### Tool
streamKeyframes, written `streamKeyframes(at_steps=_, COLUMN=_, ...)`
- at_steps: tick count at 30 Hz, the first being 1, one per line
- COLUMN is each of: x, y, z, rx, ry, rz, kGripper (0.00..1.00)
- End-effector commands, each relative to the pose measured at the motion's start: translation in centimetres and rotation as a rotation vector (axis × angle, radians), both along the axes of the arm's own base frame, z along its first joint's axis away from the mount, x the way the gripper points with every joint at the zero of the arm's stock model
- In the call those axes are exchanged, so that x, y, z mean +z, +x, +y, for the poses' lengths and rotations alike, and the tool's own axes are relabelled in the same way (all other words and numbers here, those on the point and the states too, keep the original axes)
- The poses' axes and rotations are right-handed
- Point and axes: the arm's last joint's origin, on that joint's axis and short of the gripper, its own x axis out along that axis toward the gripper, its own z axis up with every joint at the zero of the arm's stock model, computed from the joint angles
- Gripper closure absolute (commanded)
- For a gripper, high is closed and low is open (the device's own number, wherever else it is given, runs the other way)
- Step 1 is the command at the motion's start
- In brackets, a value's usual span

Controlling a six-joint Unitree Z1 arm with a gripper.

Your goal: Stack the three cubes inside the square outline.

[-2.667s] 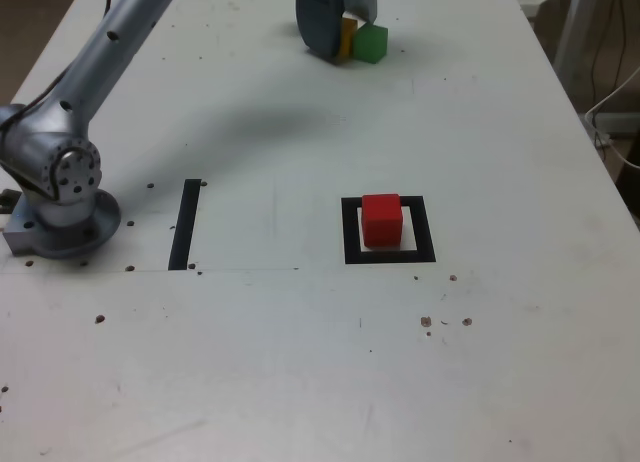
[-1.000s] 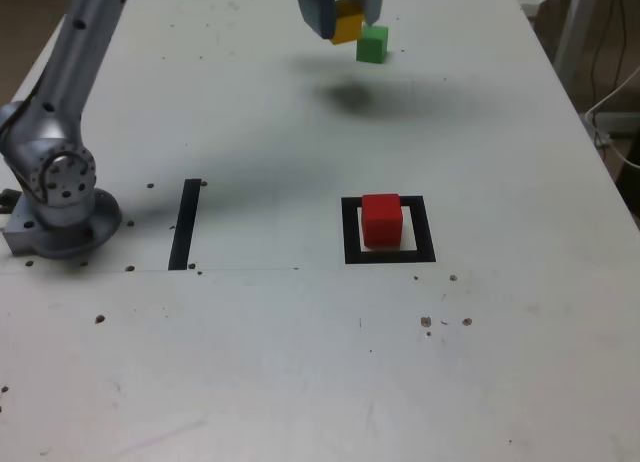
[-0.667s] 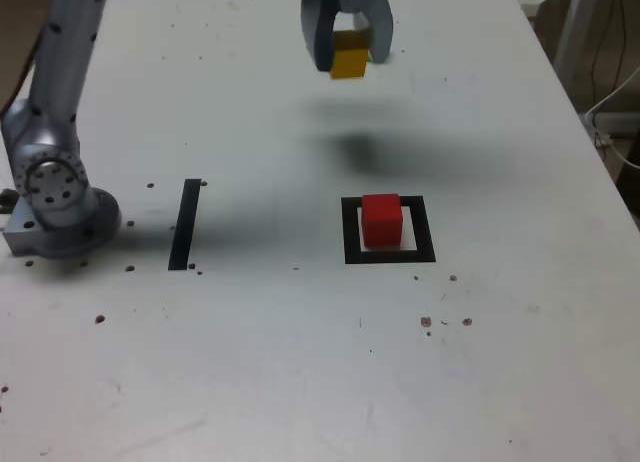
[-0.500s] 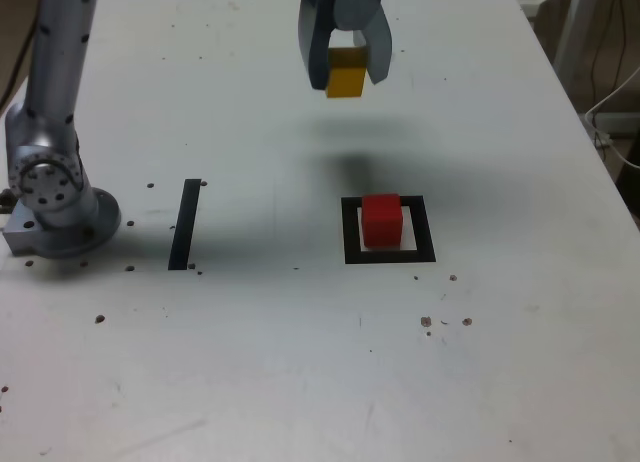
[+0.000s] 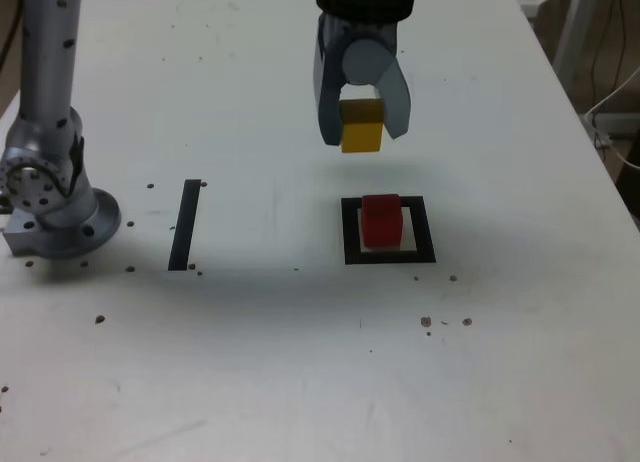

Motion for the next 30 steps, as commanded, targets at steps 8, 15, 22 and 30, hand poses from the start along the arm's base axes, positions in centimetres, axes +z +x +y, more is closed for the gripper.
streamKeyframes(at_steps=8, x=-0.6, y=0.0, z=-3.3, rx=-0.053, ry=-0.036, rz=-0.011, kGripper=0.71)
streamKeyframes(at_steps=15, x=-1.9, y=0.6, z=-4.2, rx=-0.065, ry=-0.052, rz=-0.005, kGripper=0.71)
streamKeyframes(at_steps=22, x=-3.4, y=1.7, z=-4.2, rx=-0.067, ry=-0.055, rz=0.001, kGripper=0.71)
streamKeyframes(at_steps=30, x=-4.2, y=2.2, z=-4.2, rx=-0.068, ry=-0.055, rz=-0.005, kGripper=0.71)
